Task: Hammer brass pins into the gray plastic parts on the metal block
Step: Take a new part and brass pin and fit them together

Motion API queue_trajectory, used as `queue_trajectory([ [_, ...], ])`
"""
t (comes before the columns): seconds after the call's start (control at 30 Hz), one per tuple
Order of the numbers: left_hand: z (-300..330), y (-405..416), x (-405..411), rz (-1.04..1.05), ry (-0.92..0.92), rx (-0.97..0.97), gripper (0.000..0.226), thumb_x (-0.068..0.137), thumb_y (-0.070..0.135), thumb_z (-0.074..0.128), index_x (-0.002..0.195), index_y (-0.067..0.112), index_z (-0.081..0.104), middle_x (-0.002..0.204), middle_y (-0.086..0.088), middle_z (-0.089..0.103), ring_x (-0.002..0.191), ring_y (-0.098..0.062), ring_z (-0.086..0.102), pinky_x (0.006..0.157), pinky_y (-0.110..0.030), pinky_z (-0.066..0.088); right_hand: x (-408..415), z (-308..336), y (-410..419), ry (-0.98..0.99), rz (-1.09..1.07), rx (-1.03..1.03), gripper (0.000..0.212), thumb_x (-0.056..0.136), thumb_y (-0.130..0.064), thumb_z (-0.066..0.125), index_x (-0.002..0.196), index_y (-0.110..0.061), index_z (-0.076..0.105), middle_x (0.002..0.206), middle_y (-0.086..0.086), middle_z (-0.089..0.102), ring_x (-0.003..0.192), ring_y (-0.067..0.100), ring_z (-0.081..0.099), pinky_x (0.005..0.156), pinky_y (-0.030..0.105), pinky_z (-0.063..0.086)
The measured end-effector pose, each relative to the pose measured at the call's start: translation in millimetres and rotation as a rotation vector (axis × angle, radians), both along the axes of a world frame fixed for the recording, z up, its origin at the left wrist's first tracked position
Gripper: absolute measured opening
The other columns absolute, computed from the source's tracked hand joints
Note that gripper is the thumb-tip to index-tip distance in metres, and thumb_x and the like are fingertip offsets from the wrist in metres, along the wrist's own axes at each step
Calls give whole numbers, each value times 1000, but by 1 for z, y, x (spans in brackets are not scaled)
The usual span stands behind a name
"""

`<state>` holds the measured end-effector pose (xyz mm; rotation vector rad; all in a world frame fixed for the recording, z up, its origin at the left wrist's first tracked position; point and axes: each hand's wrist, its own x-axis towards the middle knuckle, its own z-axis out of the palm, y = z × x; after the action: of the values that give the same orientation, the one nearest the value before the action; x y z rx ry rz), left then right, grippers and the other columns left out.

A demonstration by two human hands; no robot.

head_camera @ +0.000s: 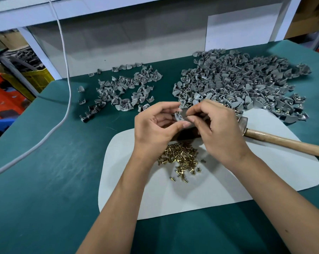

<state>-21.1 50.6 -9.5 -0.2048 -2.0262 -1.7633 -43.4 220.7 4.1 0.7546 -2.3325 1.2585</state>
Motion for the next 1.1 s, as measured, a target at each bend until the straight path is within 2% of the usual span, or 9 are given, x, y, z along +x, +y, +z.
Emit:
queue_trajectory([
  [0.07,-1,2,0,-8,-2,-3,43,66,10,95,104,14,75,93,-9,77,85,-32,75,83,-37,62,1,0,-1,-19,3,1,9,94,-8,69,98,-14,73,94,-7,67,91,3,61,82,11,45],
  [0.23,-2,4,0,-20,12,3,41,66,6,93,103,10,75,97,-19,74,88,-41,72,86,-46,62,1,0,-3,-28,10,-31,10,92,-5,70,95,-14,74,92,-8,68,91,2,63,83,14,46],
  [0.43,-1,4,0,-39,31,9,43,64,9,93,103,11,76,99,-19,74,89,-37,74,86,-43,62,0,-1,-3,-53,-13,-54,9,91,-6,73,96,-13,77,92,-8,71,89,3,65,83,14,50],
  [0.57,-1,5,-1,-61,32,21,43,65,-1,91,103,12,75,101,-16,73,88,-27,76,85,-32,61,-1,-3,-3,-84,-24,-79,12,90,-8,75,96,-17,77,91,-13,71,89,-2,65,82,9,47],
  [0.7,-2,4,-1,-56,36,6,41,67,-6,89,101,14,77,98,-17,73,87,-28,77,85,-33,62,-2,-3,-2,-108,-34,-81,12,90,-10,75,97,-19,77,90,-18,70,89,-3,65,79,6,46],
  [0.9,0,5,0,-43,59,-14,39,66,-7,89,97,14,78,93,-14,74,83,-24,77,80,-30,62,-1,-2,-1,-56,-54,8,8,91,-12,74,96,-16,78,90,-9,72,86,3,65,79,11,47],
  [1.1,0,6,-1,40,57,-102,34,64,2,91,93,12,79,90,-13,75,79,-25,77,77,-42,64,7,-1,-5,-1,-113,19,6,89,-6,74,91,-12,76,87,-3,73,79,9,65,77,14,49],
])
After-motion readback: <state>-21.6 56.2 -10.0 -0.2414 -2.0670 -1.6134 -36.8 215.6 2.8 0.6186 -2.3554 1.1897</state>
